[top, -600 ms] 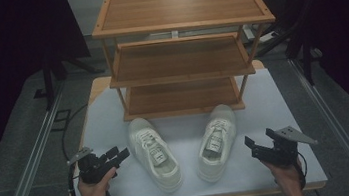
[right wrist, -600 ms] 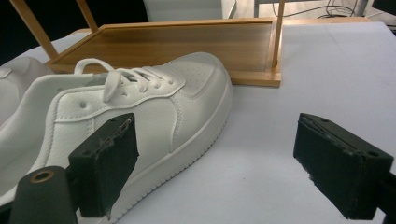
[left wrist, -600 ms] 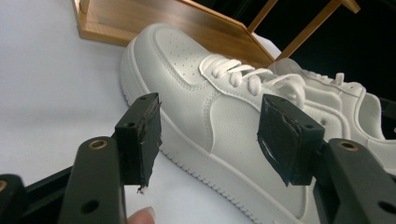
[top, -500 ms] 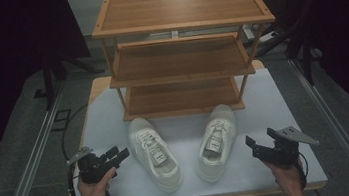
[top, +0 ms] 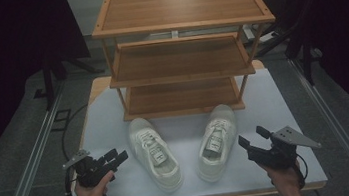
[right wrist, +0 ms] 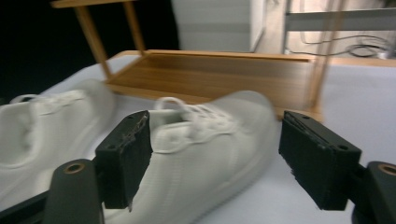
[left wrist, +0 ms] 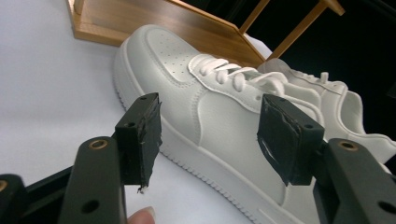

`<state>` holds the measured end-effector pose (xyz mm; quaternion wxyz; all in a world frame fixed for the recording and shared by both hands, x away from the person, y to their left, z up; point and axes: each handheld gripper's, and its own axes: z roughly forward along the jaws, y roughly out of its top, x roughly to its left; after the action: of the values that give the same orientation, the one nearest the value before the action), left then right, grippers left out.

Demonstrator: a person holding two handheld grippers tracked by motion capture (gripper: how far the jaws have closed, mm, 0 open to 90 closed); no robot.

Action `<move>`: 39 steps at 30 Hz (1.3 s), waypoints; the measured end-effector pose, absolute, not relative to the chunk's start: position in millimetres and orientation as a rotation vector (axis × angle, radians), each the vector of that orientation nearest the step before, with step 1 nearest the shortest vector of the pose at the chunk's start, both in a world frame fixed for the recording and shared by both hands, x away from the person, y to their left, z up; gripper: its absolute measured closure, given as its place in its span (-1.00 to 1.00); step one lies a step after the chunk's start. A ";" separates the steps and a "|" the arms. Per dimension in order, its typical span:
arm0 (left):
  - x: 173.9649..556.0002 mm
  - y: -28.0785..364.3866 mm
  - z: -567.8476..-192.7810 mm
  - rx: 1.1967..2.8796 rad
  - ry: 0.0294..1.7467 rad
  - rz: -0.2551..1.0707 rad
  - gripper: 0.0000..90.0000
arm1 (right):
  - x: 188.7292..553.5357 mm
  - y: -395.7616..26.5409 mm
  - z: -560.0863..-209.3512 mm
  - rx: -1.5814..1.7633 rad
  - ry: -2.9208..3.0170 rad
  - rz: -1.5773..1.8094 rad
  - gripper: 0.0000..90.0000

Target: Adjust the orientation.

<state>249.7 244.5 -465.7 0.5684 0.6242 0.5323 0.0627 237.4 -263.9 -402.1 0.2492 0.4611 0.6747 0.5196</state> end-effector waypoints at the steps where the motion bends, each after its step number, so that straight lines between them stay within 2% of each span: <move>1: 249.7 244.5 -465.7 1.466 1.250 0.147 -0.12 | 236.1 -260.2 -400.9 1.245 1.851 1.425 -0.39; 2: 248.9 244.5 -464.6 1.466 1.247 0.153 -0.12 | 236.1 -260.2 -400.9 1.245 1.851 1.425 -0.39; 12: 248.0 240.3 -465.0 1.472 1.227 0.124 -0.12 | 224.9 -215.1 -395.9 1.035 2.019 1.496 0.15; 19: 246.7 237.9 -463.8 1.470 1.214 0.126 -0.12 | 219.7 -184.9 -401.0 0.932 2.160 1.568 0.71; 26: 247.7 238.1 -465.4 1.475 1.217 0.118 -0.11 | 218.2 -154.8 -412.8 0.844 2.273 1.564 0.98; 39: 245.9 237.1 -462.9 1.472 1.213 0.121 -0.11 | 212.1 -107.9 -438.6 0.800 2.390 1.397 0.99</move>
<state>245.9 237.1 -462.9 0.5771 0.6289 0.5184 0.0517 212.1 -107.9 -438.6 0.1297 0.2754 0.8224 0.4807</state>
